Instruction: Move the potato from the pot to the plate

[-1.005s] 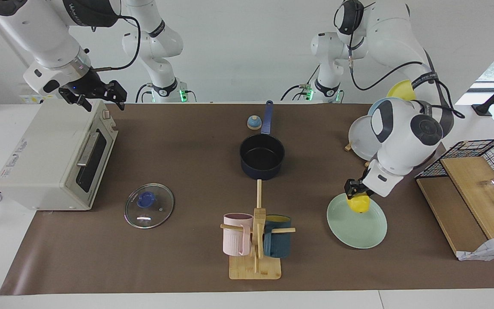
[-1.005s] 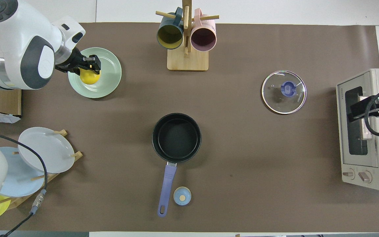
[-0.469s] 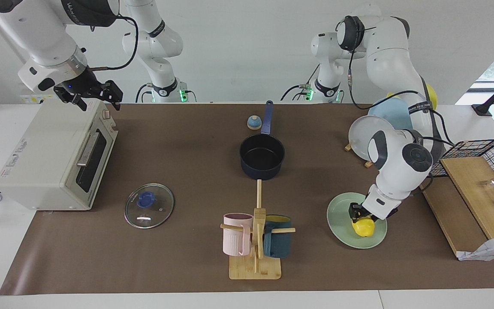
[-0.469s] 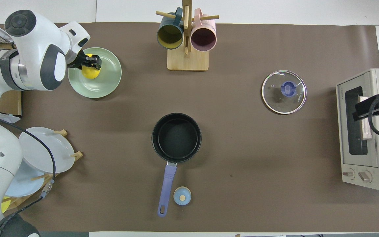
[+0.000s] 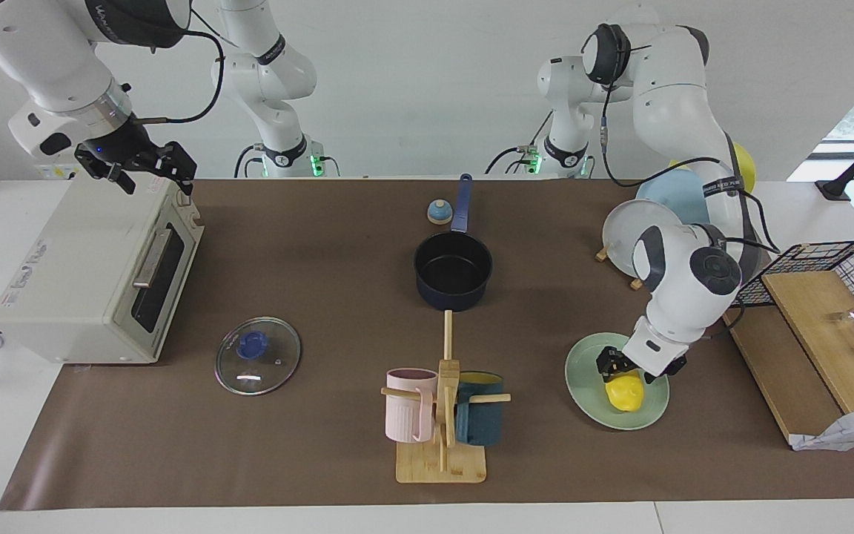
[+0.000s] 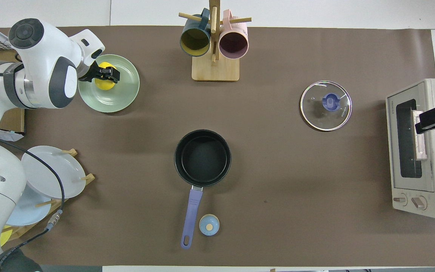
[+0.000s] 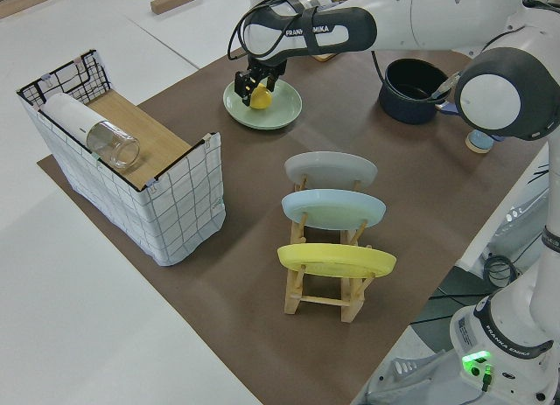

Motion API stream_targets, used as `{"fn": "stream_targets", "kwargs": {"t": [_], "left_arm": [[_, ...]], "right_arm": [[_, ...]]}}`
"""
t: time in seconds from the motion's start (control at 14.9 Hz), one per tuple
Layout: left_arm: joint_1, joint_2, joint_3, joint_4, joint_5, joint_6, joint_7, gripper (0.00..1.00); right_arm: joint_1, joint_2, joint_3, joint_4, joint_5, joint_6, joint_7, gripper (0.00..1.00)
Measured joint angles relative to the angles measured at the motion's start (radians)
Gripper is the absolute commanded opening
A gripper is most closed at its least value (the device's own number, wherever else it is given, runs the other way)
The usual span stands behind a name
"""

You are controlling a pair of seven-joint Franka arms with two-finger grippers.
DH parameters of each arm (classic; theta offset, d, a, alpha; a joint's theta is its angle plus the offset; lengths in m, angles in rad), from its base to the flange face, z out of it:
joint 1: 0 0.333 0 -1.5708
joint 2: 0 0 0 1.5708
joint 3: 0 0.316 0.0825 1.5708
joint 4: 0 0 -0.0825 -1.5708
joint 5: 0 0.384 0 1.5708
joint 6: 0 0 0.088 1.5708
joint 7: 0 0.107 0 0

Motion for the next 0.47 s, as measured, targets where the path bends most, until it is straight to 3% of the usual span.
{"fn": "stream_targets", "kwargs": {"t": [0.27, 0.47], "left_arm": [[0.01, -0.045, 0.002, 0.016, 0.0, -0.077, 0.016, 1.0], [0.019, -0.151, 0.002, 0.04, 0.0, -0.214, 0.018, 1.0]], "right_arm": [[0.0, 0.0, 0.002, 0.002, 0.0, 0.001, 0.001, 1.0], [0.0, -0.002, 0.002, 0.003, 0.0, 0.001, 0.001, 1.0]]}}
